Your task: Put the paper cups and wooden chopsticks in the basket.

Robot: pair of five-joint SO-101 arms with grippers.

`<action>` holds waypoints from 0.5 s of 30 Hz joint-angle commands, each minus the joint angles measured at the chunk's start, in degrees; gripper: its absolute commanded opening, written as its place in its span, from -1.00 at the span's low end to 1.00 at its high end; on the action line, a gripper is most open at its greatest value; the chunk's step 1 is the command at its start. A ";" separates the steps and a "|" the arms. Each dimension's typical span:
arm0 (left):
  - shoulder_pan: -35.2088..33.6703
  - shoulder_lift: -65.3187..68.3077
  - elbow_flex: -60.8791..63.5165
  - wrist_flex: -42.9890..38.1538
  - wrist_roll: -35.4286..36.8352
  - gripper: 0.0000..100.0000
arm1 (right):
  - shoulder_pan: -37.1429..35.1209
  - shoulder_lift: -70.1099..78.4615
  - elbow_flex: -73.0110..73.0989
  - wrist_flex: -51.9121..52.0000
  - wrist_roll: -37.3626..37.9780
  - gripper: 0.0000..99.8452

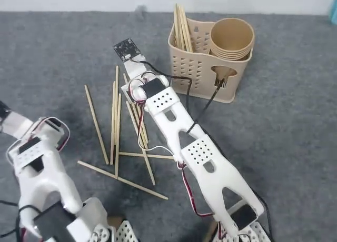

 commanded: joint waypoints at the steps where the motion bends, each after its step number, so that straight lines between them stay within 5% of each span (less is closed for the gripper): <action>1: -0.26 0.00 -2.15 -0.97 1.05 -0.62 | 0.48 -1.27 -2.02 3.38 1.05 -0.98; 15: 0.00 0.00 -2.15 -0.97 0.97 -0.62 | 0.48 -17.36 -5.80 31.16 -1.58 -0.99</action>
